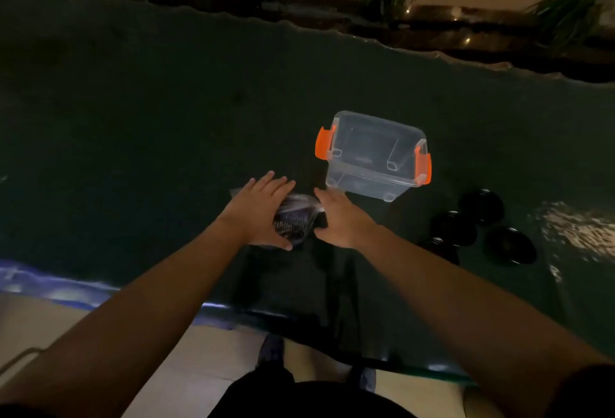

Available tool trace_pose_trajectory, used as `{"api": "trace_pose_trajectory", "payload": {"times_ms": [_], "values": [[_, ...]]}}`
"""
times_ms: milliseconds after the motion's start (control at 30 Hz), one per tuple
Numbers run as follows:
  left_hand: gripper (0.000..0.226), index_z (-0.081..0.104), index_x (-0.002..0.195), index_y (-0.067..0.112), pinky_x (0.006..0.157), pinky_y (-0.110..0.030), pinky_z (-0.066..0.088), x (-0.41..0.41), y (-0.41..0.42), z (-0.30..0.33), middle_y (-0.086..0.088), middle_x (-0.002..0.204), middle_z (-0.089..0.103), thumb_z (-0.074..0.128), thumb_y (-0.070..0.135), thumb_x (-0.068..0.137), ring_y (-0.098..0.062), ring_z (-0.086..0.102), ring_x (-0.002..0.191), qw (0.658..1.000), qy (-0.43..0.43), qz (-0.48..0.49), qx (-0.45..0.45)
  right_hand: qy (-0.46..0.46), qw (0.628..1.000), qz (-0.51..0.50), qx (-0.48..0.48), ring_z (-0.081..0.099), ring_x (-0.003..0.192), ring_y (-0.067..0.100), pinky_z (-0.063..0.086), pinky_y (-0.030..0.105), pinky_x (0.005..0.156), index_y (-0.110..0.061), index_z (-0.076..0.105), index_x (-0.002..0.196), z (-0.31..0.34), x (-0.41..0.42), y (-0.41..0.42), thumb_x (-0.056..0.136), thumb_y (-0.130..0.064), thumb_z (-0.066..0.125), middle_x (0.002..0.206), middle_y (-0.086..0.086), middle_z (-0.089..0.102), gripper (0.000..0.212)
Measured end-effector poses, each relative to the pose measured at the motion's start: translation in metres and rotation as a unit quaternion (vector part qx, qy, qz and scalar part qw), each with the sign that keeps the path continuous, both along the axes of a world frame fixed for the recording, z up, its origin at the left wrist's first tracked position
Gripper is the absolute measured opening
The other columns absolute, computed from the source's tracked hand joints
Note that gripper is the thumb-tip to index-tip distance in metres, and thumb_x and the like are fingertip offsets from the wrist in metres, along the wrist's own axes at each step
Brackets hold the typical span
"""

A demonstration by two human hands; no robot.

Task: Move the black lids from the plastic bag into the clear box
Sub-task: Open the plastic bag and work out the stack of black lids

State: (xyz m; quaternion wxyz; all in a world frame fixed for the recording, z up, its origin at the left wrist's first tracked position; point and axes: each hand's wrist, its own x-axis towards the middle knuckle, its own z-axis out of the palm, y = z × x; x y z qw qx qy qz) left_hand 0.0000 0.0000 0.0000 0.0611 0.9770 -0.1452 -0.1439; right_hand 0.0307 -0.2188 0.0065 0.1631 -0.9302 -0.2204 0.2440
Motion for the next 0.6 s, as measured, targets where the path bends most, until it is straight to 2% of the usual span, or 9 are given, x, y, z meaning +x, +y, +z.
{"api": "trace_pose_trajectory", "payload": {"times_ms": [100,167,233,300,367,467,600], "values": [[0.136,0.003,0.161,0.024,0.124,-0.052,0.008,0.003,-0.004,-0.007,-0.003,0.170,0.013,0.078,0.076,0.059,-0.026,0.006,0.156,0.999,0.018,-0.024,0.037,-0.010,1.000,-0.003,-0.016,0.036,0.139,0.032,0.032,0.042,0.115,-0.010,0.042,0.147,-0.002,-0.002,0.001,0.086,-0.030,0.070,0.144,0.014,0.047,0.069],[0.134,0.003,0.161,0.026,0.124,-0.055,0.014,0.005,-0.007,-0.010,-0.003,0.169,0.016,0.080,0.070,0.061,-0.027,0.014,0.155,0.998,0.033,-0.025,0.050,-0.022,0.999,0.001,-0.027,0.050,0.121,0.031,0.037,0.040,0.106,-0.010,0.058,0.127,-0.002,-0.005,0.002,0.091,-0.031,0.065,0.125,0.012,0.059,0.043],[0.128,0.004,0.160,0.027,0.120,-0.055,0.022,0.005,-0.008,-0.012,-0.003,0.167,0.024,0.081,0.065,0.064,-0.026,0.026,0.150,0.998,0.034,-0.023,0.056,0.002,1.000,-0.012,-0.023,0.058,0.103,0.028,0.045,0.040,0.095,-0.011,0.064,0.107,-0.005,-0.007,0.003,0.095,-0.034,0.060,0.109,0.010,0.063,0.027],[0.123,0.006,0.160,0.026,0.116,-0.053,0.029,0.004,-0.010,-0.012,-0.003,0.161,0.033,0.079,0.062,0.068,-0.026,0.035,0.144,0.997,0.021,-0.022,0.071,0.037,0.999,-0.030,-0.020,0.062,0.088,0.025,0.052,0.039,0.080,-0.013,0.063,0.090,-0.008,-0.007,0.002,0.098,-0.036,0.056,0.095,0.007,0.063,0.025],[0.117,0.011,0.159,0.026,0.112,-0.052,0.033,0.004,-0.011,-0.012,-0.003,0.155,0.038,0.076,0.062,0.069,-0.026,0.039,0.139,0.996,0.017,-0.028,0.084,0.047,0.998,-0.031,-0.022,0.061,0.079,0.021,0.047,0.034,0.067,-0.018,0.058,0.080,-0.012,-0.010,0.002,0.100,-0.034,0.052,0.087,0.002,0.060,0.026],[0.108,0.023,0.155,0.029,0.109,-0.054,0.036,0.004,-0.011,-0.009,-0.001,0.148,0.043,0.075,0.065,0.067,-0.026,0.042,0.133,0.996,0.016,-0.029,0.078,0.057,0.997,-0.055,0.015,0.063,0.077,0.019,0.048,0.032,0.063,-0.019,0.059,0.086,-0.012,-0.012,0.001,0.100,-0.033,0.050,0.084,-0.001,0.062,0.021],[0.102,0.032,0.147,0.031,0.108,-0.053,0.039,0.002,-0.006,-0.003,0.001,0.141,0.046,0.079,0.064,0.063,-0.024,0.045,0.128,0.999,0.006,-0.004,0.035,0.059,0.993,-0.086,0.060,0.066,0.069,0.014,0.052,0.033,0.059,-0.027,0.058,0.081,0.002,-0.010,-0.002,0.093,-0.035,0.052,0.078,-0.003,0.067,0.016]]}}
